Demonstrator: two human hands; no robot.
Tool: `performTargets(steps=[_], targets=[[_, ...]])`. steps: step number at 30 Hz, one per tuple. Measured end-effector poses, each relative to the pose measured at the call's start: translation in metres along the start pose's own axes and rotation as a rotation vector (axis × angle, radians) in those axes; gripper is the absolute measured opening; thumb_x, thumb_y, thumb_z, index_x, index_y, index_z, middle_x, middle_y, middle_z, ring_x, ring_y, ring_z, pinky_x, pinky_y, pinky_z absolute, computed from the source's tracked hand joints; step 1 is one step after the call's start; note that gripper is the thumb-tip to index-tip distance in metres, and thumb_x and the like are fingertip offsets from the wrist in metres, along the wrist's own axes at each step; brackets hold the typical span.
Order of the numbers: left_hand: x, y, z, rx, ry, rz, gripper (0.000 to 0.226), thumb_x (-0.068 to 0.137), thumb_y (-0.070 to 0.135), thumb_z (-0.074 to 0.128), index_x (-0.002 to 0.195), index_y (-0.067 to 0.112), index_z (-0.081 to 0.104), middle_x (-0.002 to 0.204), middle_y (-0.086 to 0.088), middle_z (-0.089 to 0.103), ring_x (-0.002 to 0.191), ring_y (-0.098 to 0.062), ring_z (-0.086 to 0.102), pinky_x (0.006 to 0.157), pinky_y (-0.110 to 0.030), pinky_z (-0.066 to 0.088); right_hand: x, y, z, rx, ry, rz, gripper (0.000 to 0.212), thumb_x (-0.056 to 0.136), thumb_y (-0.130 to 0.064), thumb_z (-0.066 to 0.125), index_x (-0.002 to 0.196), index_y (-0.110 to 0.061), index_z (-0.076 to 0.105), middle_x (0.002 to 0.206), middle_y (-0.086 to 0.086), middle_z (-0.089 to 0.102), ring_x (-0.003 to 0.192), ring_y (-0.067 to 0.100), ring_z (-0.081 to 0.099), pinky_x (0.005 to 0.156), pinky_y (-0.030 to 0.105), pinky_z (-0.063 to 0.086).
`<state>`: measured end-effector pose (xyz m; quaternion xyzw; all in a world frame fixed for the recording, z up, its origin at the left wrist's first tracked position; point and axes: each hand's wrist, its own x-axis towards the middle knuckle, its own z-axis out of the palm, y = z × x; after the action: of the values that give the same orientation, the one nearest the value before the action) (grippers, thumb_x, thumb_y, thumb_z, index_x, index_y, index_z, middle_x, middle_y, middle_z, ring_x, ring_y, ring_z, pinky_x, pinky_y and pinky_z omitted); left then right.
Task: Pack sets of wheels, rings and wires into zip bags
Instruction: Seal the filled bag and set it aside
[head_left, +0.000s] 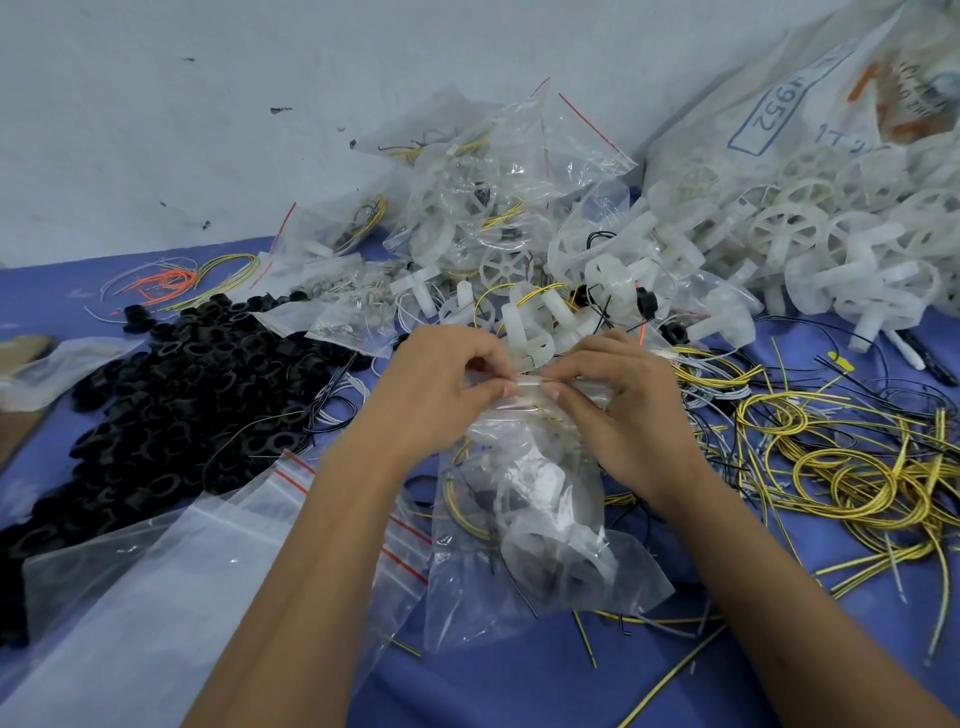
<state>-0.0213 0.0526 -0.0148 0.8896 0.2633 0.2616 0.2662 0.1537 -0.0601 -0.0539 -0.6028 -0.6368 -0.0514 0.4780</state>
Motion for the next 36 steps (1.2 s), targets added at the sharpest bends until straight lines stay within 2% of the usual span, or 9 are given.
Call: performTargets(steps=[5, 8, 13, 18, 21, 24, 27, 32, 36], targets=[[0.0002, 0.0041, 0.0036, 0.092, -0.003, 0.069, 0.005, 0.084, 0.013, 0.080, 0.084, 0.016, 0.076, 0.085, 0.007, 0.072, 0.086, -0.014, 0.067, 0.084, -0.041, 0.053, -0.0007, -0.0009, 0.0037, -0.121, -0.005, -0.030, 0.003, 0.087, -0.013, 0.079, 0.090, -0.014, 0.078, 0.085, -0.006, 0.068, 0.090, 0.019, 0.053, 0.080, 0.032, 0.044], [0.0011, 0.0067, 0.0064, 0.071, 0.026, 0.081, 0.006, 0.084, 0.015, 0.081, 0.083, 0.018, 0.076, 0.085, 0.008, 0.072, 0.085, -0.012, 0.067, 0.083, -0.039, 0.054, -0.0009, -0.0017, 0.0033, -0.108, 0.030, -0.047, 0.004, 0.088, -0.018, 0.078, 0.089, -0.014, 0.079, 0.084, -0.006, 0.068, 0.089, 0.019, 0.053, 0.079, 0.030, 0.043], [-0.0005, -0.0007, -0.0007, 0.005, 0.039, 0.024, 0.008, 0.083, 0.015, 0.083, 0.085, 0.020, 0.078, 0.085, 0.015, 0.072, 0.083, 0.002, 0.067, 0.080, -0.021, 0.052, -0.0005, 0.0003, 0.0004, -0.073, 0.035, -0.030, 0.004, 0.084, -0.011, 0.080, 0.083, -0.014, 0.077, 0.082, -0.005, 0.070, 0.088, 0.021, 0.054, 0.076, 0.041, 0.046], [-0.0007, 0.0051, 0.0047, 0.089, 0.041, 0.100, 0.007, 0.083, 0.013, 0.082, 0.083, 0.017, 0.076, 0.084, 0.009, 0.071, 0.084, -0.012, 0.065, 0.082, -0.039, 0.052, -0.0002, -0.0017, 0.0033, -0.227, 0.011, -0.062, 0.007, 0.090, -0.024, 0.074, 0.091, -0.019, 0.079, 0.087, -0.008, 0.069, 0.092, 0.022, 0.054, 0.078, 0.050, 0.046], [0.0006, 0.0080, 0.0087, 0.063, 0.058, 0.098, 0.006, 0.084, 0.015, 0.082, 0.083, 0.019, 0.077, 0.085, 0.010, 0.072, 0.085, -0.010, 0.066, 0.084, -0.038, 0.053, -0.0009, -0.0033, 0.0031, -0.208, 0.035, -0.067, 0.006, 0.090, -0.025, 0.075, 0.092, -0.021, 0.079, 0.086, -0.011, 0.070, 0.091, 0.023, 0.055, 0.078, 0.051, 0.045], [-0.0003, 0.0021, 0.0034, -0.003, 0.059, 0.040, 0.009, 0.083, 0.018, 0.083, 0.081, 0.024, 0.076, 0.084, 0.014, 0.073, 0.085, -0.001, 0.069, 0.084, -0.029, 0.054, -0.0020, -0.0027, 0.0026, -0.165, 0.038, -0.015, 0.005, 0.084, -0.017, 0.080, 0.085, -0.021, 0.078, 0.083, -0.015, 0.069, 0.090, 0.019, 0.053, 0.079, 0.052, 0.045], [-0.0013, -0.0019, 0.0010, -0.003, 0.048, 0.055, 0.009, 0.083, 0.013, 0.083, 0.082, 0.020, 0.077, 0.082, 0.013, 0.073, 0.082, -0.001, 0.068, 0.078, -0.022, 0.051, -0.0022, -0.0041, 0.0037, -0.194, 0.021, -0.007, 0.008, 0.082, -0.016, 0.080, 0.082, -0.022, 0.076, 0.082, -0.015, 0.068, 0.089, 0.018, 0.053, 0.079, 0.052, 0.044], [-0.0013, 0.0036, 0.0065, 0.029, 0.072, 0.099, 0.008, 0.081, 0.013, 0.084, 0.080, 0.016, 0.076, 0.081, 0.008, 0.072, 0.082, -0.009, 0.068, 0.080, -0.036, 0.054, -0.0016, -0.0074, 0.0032, -0.300, 0.015, -0.043, 0.008, 0.090, -0.030, 0.074, 0.094, -0.025, 0.079, 0.089, -0.012, 0.069, 0.095, 0.024, 0.056, 0.081, 0.051, 0.044], [-0.0004, -0.0018, 0.0038, -0.100, 0.068, 0.009, 0.011, 0.079, 0.015, 0.088, 0.079, 0.019, 0.077, 0.077, 0.013, 0.073, 0.077, 0.002, 0.070, 0.072, -0.014, 0.052, -0.0018, -0.0082, 0.0021, -0.245, 0.019, -0.025, 0.006, 0.090, -0.023, 0.075, 0.092, -0.023, 0.080, 0.086, -0.013, 0.069, 0.091, 0.021, 0.054, 0.080, 0.052, 0.044]])
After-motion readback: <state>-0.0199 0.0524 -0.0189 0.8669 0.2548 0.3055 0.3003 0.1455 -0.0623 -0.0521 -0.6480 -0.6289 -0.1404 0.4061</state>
